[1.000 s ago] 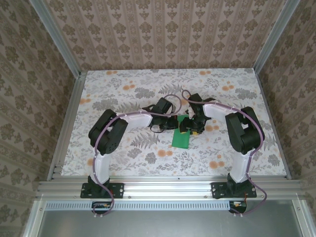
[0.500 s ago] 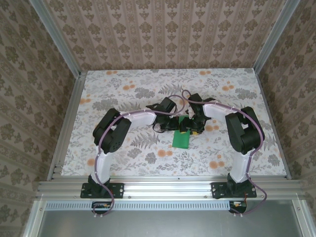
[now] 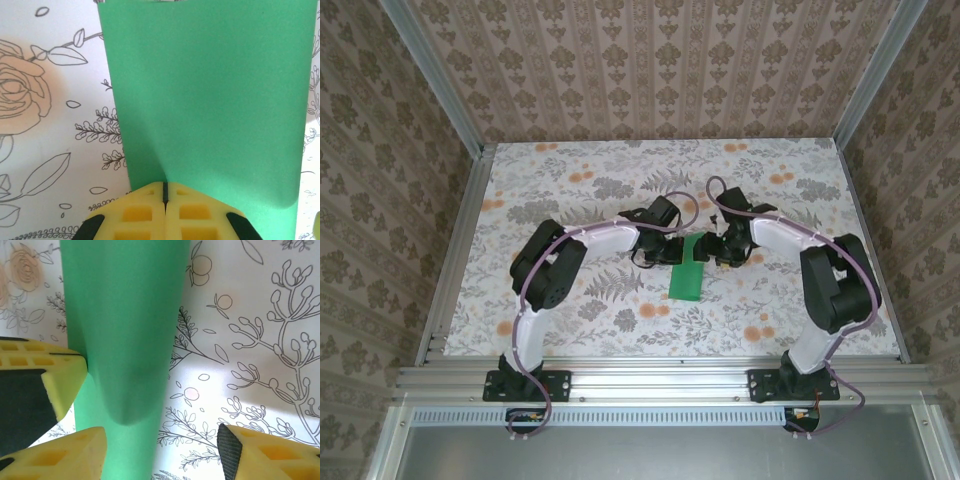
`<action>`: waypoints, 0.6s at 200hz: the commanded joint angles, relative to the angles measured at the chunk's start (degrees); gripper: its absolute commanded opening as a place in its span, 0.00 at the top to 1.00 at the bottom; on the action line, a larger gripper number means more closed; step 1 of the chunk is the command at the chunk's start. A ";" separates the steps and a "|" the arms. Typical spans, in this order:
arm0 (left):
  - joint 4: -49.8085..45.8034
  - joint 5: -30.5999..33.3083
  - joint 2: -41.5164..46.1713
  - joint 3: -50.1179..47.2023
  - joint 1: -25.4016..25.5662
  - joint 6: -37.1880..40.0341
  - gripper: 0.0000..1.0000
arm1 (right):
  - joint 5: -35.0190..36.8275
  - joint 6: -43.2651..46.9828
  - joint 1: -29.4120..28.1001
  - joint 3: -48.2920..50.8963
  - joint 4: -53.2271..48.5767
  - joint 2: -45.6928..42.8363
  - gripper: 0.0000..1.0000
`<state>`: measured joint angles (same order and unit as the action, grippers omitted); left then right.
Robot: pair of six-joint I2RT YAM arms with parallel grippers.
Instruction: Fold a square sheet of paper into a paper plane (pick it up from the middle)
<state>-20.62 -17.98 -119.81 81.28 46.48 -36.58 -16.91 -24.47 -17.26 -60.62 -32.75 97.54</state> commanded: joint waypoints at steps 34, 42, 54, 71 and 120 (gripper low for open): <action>-4.11 0.14 -2.53 2.54 0.28 4.27 1.00 | -6.07 -6.91 1.26 6.39 11.67 -4.36 0.60; -4.07 -0.17 -2.70 2.69 0.28 4.41 1.00 | -5.58 -7.49 1.41 6.48 11.98 -4.45 0.60; -4.15 -0.41 -2.84 3.11 0.23 4.69 1.00 | -3.38 -8.21 1.70 6.55 11.48 -4.37 0.60; -3.98 -0.55 -2.87 3.53 0.28 5.02 1.00 | -2.03 -9.72 3.01 7.58 12.16 -4.44 0.59; -3.80 -1.79 -2.88 4.99 0.28 5.82 1.00 | -9.23 -11.08 5.09 9.20 15.97 -1.96 0.48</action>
<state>-22.85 -18.68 -121.14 84.03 46.48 -32.60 -21.45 -33.87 -12.29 -52.05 -19.35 94.63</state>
